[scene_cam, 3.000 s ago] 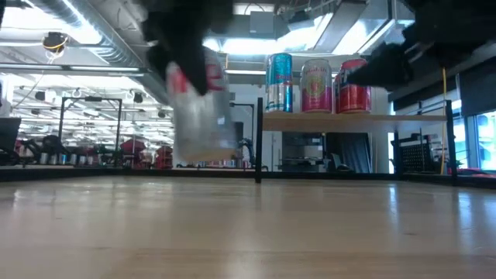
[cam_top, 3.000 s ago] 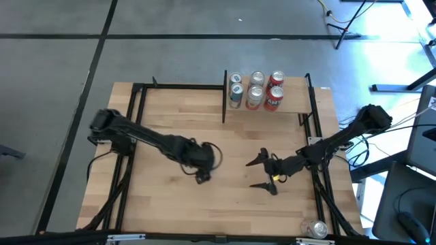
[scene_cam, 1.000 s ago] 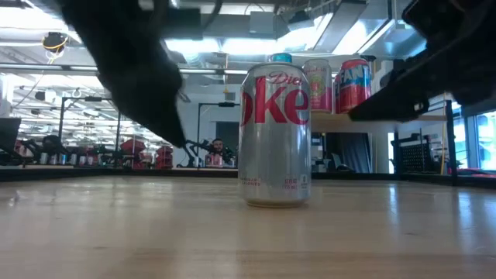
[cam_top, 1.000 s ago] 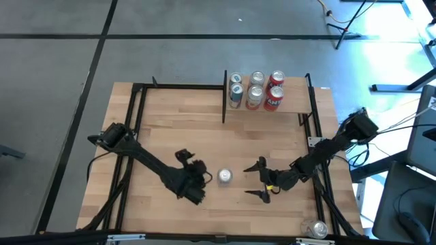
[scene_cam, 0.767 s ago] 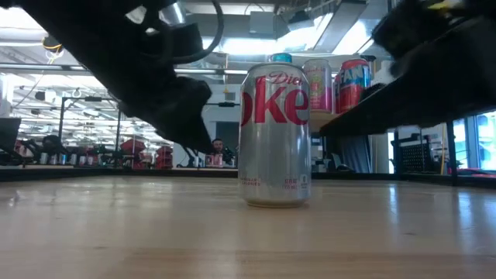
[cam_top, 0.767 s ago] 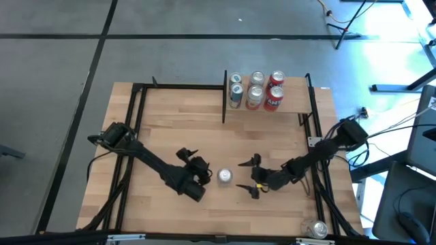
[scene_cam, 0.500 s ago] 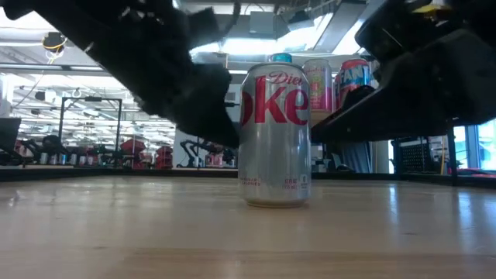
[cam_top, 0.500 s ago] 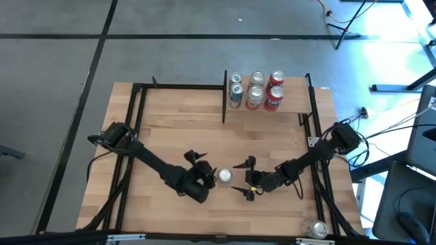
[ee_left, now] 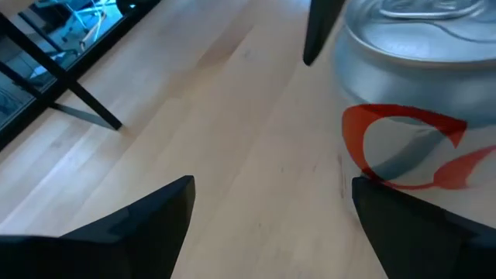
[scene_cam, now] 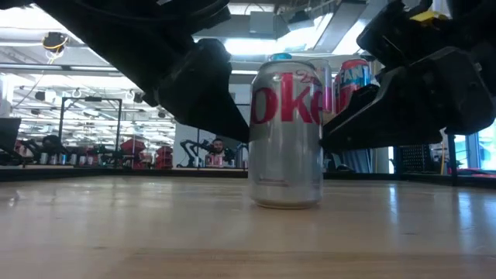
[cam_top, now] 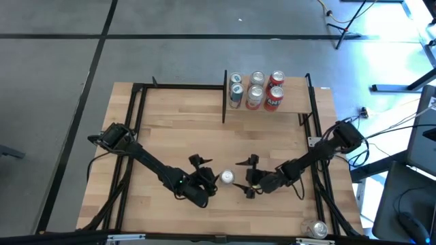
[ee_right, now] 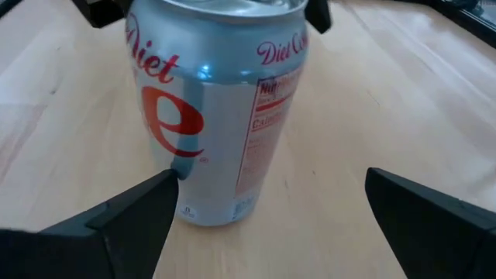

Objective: Place canned beverage on shelf
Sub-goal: Put the top red silver soda can on the shelf

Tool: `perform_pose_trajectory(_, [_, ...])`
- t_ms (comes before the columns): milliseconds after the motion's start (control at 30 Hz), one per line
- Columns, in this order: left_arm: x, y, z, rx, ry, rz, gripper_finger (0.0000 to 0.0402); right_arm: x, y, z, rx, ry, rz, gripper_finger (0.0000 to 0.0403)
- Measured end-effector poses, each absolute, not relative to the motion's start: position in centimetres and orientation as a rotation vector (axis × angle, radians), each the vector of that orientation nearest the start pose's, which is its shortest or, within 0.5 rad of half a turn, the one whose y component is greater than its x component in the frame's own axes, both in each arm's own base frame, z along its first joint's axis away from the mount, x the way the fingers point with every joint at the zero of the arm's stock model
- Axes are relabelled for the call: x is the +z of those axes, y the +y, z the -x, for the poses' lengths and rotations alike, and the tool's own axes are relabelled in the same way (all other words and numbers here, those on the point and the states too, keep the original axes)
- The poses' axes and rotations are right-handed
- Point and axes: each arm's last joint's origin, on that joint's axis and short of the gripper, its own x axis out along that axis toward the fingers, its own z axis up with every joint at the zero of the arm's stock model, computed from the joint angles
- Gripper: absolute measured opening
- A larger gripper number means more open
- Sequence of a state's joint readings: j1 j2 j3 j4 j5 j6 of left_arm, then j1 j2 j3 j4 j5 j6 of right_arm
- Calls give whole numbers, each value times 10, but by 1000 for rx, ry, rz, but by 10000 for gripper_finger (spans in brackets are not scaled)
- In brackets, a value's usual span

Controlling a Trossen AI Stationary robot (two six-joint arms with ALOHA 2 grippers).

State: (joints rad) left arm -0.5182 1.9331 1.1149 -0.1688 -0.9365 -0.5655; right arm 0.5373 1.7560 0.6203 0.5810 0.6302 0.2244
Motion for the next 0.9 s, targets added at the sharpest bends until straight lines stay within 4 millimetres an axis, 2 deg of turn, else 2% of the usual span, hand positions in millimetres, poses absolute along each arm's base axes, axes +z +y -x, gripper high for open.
perform_pose_trajectory(367, [141,-178,-327,490,617,-187,349,134,133,-260,-193,503,106,397])
perform_pose_trajectory(533, [141,-185,-323,465,622,-217,349,150,137,-253,-46,524,32,397])
perform_pose_trajectory(733, [141,-185,-322,472,620,-211,349,176,140,-257,53,356,-8,397])
perform_pose_trajectory(900, [138,-184,-323,495,613,-225,349,177,141,-268,63,237,15,397])
